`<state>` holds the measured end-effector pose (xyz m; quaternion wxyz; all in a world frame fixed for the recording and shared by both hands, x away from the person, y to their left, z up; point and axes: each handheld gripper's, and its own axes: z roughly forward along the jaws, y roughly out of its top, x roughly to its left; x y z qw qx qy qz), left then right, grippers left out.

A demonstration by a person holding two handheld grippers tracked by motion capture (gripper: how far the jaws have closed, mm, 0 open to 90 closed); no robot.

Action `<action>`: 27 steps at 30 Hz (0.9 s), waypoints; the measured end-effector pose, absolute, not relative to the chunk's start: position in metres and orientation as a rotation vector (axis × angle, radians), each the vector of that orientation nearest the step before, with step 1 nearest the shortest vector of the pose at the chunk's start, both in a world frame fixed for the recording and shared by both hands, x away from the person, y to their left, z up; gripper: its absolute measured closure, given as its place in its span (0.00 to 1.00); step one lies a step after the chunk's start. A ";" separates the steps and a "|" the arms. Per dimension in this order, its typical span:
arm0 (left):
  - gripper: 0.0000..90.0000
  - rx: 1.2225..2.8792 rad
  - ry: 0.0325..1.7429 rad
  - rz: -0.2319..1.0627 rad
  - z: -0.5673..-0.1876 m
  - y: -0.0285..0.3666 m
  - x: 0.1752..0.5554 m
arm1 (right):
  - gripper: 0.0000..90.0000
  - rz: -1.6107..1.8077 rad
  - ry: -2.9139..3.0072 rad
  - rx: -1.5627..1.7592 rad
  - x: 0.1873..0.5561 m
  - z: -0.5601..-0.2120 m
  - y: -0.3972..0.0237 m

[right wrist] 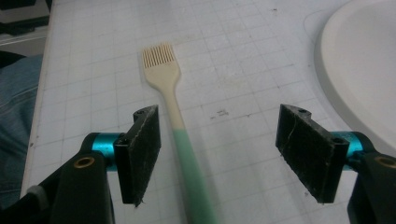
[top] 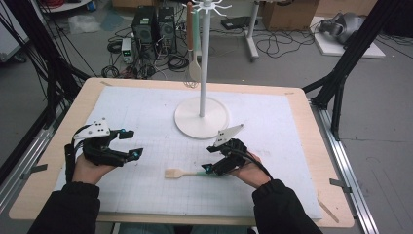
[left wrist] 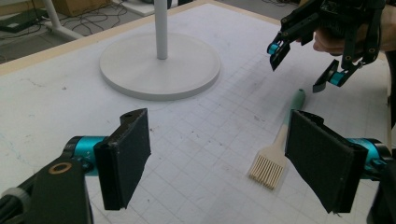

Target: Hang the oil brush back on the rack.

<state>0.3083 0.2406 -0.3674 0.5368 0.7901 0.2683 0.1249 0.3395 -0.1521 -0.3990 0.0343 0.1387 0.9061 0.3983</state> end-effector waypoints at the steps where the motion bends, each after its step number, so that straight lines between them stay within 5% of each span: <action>1: 0.25 1.883 0.639 0.297 -0.367 0.241 0.308 | 0.33 1.221 2.789 0.427 0.338 -0.399 -0.152; 12: 0.25 1.883 0.631 0.306 -0.365 0.238 0.306 | 0.37 1.192 2.788 0.418 0.323 -0.403 -0.162; 27: 0.25 1.885 0.635 0.300 -0.367 0.238 0.307 | 0.71 1.061 2.903 0.249 0.334 -0.431 -0.148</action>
